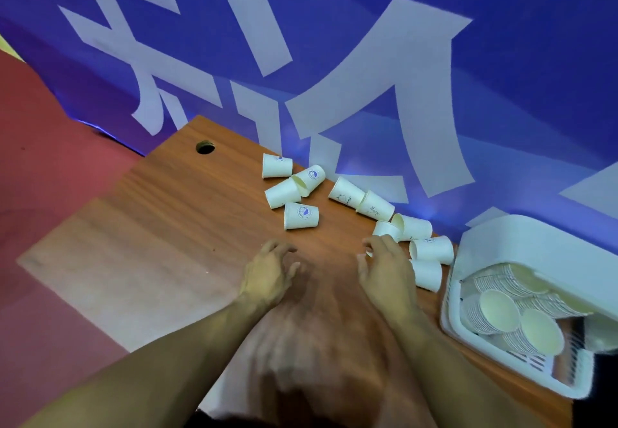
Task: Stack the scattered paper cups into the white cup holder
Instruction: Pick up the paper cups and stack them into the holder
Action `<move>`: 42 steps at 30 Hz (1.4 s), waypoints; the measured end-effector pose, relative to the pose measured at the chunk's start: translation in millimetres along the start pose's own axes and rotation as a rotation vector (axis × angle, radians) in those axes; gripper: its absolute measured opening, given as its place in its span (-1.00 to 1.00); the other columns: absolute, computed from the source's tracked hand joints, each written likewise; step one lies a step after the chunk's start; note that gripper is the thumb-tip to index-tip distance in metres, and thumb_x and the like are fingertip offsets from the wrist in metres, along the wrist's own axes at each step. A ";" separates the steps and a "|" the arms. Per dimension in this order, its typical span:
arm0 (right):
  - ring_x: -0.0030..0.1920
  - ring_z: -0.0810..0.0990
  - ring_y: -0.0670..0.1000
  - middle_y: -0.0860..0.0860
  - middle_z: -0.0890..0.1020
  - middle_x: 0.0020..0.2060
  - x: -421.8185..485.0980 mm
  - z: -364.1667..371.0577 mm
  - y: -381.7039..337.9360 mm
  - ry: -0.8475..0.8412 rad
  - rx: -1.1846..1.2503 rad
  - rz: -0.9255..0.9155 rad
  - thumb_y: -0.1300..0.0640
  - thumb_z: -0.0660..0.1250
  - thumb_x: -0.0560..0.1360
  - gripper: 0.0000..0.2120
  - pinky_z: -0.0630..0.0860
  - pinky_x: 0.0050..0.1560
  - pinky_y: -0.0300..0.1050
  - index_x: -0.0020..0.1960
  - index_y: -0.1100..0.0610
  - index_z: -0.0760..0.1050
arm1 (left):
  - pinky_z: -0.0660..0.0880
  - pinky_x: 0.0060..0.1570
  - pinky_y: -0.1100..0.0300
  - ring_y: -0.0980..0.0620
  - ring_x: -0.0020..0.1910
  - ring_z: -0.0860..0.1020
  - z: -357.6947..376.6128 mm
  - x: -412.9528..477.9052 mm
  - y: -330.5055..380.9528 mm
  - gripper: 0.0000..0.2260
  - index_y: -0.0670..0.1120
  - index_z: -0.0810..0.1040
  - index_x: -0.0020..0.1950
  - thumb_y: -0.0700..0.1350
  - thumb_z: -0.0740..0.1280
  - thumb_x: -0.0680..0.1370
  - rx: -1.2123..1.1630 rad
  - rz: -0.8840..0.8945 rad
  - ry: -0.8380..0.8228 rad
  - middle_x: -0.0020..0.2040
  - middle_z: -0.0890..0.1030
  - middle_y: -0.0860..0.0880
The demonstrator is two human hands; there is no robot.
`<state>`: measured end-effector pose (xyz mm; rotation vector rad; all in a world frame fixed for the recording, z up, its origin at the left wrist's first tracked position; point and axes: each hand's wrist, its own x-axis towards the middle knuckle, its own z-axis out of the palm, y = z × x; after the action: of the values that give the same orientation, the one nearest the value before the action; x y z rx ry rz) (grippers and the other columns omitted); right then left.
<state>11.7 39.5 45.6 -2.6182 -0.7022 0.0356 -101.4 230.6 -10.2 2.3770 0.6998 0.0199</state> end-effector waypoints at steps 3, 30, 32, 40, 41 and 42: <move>0.05 0.55 0.00 -0.04 0.53 0.06 24.2 18.9 -17.2 -0.067 -0.026 0.045 0.04 0.33 0.50 -0.74 0.56 -0.07 -0.03 0.17 0.03 0.52 | 0.49 -0.04 0.13 0.08 -0.10 0.58 -2.9 23.0 -11.4 -0.75 0.14 0.51 0.22 0.08 0.32 0.54 -0.029 -0.030 -0.020 0.20 0.48 0.12; 0.02 0.58 0.21 0.13 0.45 0.18 110.8 71.6 51.7 -0.300 -0.241 0.445 0.16 0.38 0.48 -0.59 0.53 0.02 0.05 0.30 0.16 0.41 | 0.49 0.06 0.09 -0.11 0.04 0.60 37.1 129.8 -10.5 -0.79 -0.11 0.57 0.16 -0.10 0.39 0.54 -0.299 -0.314 -0.110 -0.01 0.67 -0.04; 0.03 0.57 0.20 0.14 0.49 0.14 107.6 64.9 50.8 -0.288 -0.198 0.412 0.19 0.32 0.51 -0.67 0.52 0.03 0.05 0.26 0.18 0.46 | 0.46 0.01 0.13 -0.10 0.02 0.60 38.3 123.7 2.6 -0.81 -0.10 0.59 0.14 -0.09 0.37 0.55 -0.299 -0.271 -0.103 0.00 0.68 -0.06; -0.02 0.57 0.19 0.10 0.59 0.01 66.5 7.3 49.5 -0.067 -0.088 0.299 0.11 0.30 0.51 -0.79 0.52 -0.10 0.00 0.12 0.10 0.58 | 0.32 -0.21 0.17 0.04 -0.19 0.50 27.6 91.4 69.4 -0.87 -0.01 0.59 0.03 -0.01 0.30 0.59 -0.212 0.030 -0.051 -0.22 0.53 0.12; -0.04 0.58 0.18 0.09 0.61 -0.01 57.5 -2.2 50.4 -0.042 -0.095 0.281 0.09 0.31 0.51 -0.80 0.52 -0.12 -0.01 0.09 0.09 0.59 | 0.34 -0.21 0.16 0.03 -0.18 0.50 26.2 85.1 77.7 -0.89 0.00 0.59 -0.01 -0.01 0.30 0.58 -0.201 0.102 -0.039 -0.22 0.53 0.12; -0.06 0.59 0.17 0.07 0.63 -0.04 47.6 -12.1 51.5 -0.006 -0.107 0.263 0.06 0.33 0.50 -0.82 0.50 -0.16 -0.05 0.06 0.07 0.60 | 0.38 -0.20 0.13 0.01 -0.17 0.51 25.9 79.1 86.1 -0.90 0.01 0.58 -0.04 -0.01 0.30 0.58 -0.197 0.176 -0.021 -0.21 0.55 0.11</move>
<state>79.1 17.4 39.5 -2.7973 -0.3665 0.0855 12.6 198.5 8.0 2.2386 0.4542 0.1325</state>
